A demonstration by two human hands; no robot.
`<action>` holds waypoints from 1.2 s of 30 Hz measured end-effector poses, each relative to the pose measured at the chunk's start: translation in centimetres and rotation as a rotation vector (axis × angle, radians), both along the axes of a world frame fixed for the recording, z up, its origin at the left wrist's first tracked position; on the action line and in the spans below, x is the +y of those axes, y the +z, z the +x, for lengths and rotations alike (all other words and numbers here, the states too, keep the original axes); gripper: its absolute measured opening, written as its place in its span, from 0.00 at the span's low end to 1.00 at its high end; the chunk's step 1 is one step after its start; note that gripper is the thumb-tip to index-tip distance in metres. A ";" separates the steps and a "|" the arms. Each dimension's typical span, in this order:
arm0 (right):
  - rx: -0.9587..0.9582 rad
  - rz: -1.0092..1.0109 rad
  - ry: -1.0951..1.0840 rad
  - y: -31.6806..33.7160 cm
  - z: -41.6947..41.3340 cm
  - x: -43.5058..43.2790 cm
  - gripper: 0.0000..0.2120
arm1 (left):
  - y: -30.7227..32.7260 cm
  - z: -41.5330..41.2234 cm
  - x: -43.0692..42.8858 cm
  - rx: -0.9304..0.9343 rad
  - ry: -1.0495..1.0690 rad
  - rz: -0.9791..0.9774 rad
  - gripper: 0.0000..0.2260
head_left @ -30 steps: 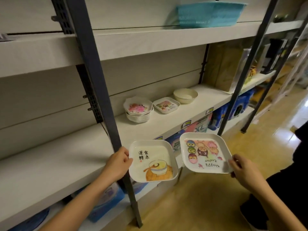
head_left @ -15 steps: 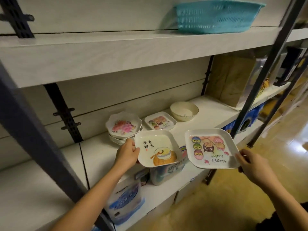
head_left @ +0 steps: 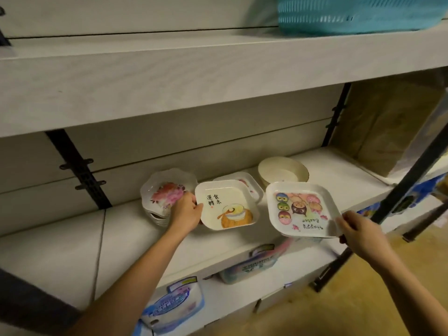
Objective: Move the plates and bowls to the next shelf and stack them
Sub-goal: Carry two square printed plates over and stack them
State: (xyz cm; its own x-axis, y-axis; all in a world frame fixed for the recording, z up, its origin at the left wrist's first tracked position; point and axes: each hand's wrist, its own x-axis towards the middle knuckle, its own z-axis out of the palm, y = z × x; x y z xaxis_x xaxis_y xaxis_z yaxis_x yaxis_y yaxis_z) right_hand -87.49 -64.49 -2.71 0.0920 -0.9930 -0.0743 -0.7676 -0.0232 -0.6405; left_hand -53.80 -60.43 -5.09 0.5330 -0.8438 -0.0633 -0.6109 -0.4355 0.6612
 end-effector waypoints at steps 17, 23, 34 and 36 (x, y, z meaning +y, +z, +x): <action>0.062 -0.041 0.263 0.1 -4.2 -15.4 0.05 | -1.0 -3.7 -10.6 -0.207 0.182 0.242 0.15; 0.039 -0.040 0.317 0.1 -2.8 -16.9 0.07 | -0.6 -4.0 -10.8 -0.220 0.155 0.269 0.15; -0.004 -0.024 0.459 -1.8 8.1 -17.0 0.12 | 2.1 -4.5 -4.0 -0.408 0.131 0.184 0.13; 0.034 -0.015 0.479 -2.3 10.0 -16.7 0.13 | 2.6 -4.8 -2.4 -0.484 0.138 0.183 0.13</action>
